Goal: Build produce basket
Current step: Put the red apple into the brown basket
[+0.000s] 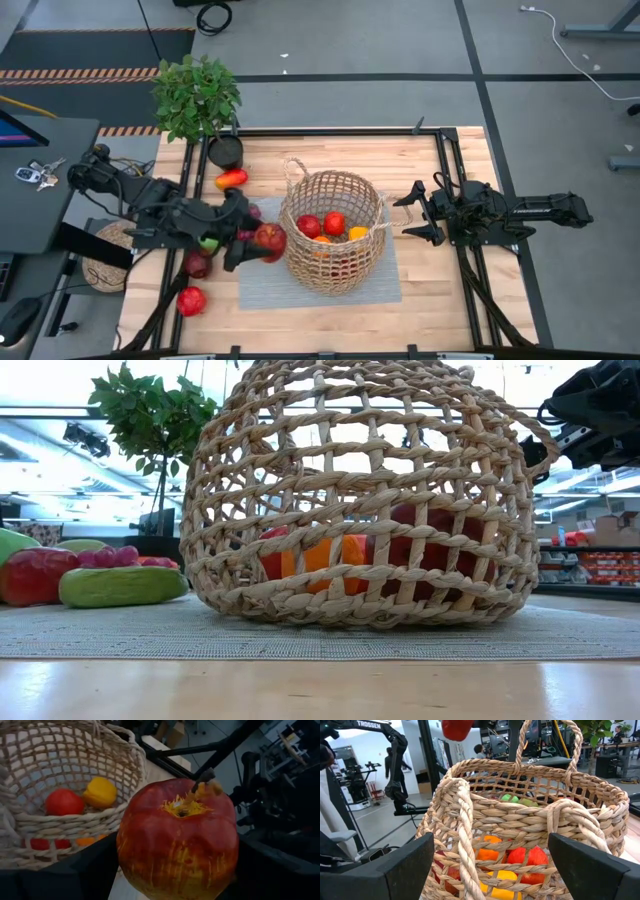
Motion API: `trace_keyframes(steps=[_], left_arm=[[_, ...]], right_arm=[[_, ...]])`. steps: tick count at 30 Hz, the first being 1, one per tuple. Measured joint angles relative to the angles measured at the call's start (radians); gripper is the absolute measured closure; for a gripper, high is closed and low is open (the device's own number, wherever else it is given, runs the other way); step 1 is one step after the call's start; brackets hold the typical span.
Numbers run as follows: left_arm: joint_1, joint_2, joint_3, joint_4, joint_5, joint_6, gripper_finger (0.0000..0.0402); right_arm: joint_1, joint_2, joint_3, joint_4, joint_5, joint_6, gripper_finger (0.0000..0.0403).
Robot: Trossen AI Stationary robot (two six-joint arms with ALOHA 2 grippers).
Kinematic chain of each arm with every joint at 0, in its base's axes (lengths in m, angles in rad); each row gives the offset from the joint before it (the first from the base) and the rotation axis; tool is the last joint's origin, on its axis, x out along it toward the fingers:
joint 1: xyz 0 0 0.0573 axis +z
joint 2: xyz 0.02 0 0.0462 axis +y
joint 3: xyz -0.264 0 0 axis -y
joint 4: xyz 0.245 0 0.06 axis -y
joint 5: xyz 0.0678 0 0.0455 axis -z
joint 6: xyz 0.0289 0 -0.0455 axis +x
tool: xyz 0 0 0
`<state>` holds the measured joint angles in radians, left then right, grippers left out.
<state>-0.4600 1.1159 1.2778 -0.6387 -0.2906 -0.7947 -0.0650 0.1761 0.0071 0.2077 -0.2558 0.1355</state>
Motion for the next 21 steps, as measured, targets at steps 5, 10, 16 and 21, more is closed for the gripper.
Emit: trace_keyframes(steps=[5,10,16,21], left_arm=[[0.004,0.001,0.0,0.001,0.0,-0.001,0.006],[0.006,0.001,0.0,0.001,0.0,0.006,0.006],[0.073,0.001,0.0,0.063,-0.014,0.178,0.006],[0.123,0.001,0.0,0.081,-0.032,0.325,0.006]], right_arm=[[0.0,0.0,0.0,0.0,0.0,0.0,0.0009],[0.0,0.0,0.0,0.0,0.0,0.0,0.0009],[0.0,0.0,0.0,0.0,0.0,0.0,0.0009],[0.0,0.0,0.0,0.0,0.0,0.0,0.0009]])
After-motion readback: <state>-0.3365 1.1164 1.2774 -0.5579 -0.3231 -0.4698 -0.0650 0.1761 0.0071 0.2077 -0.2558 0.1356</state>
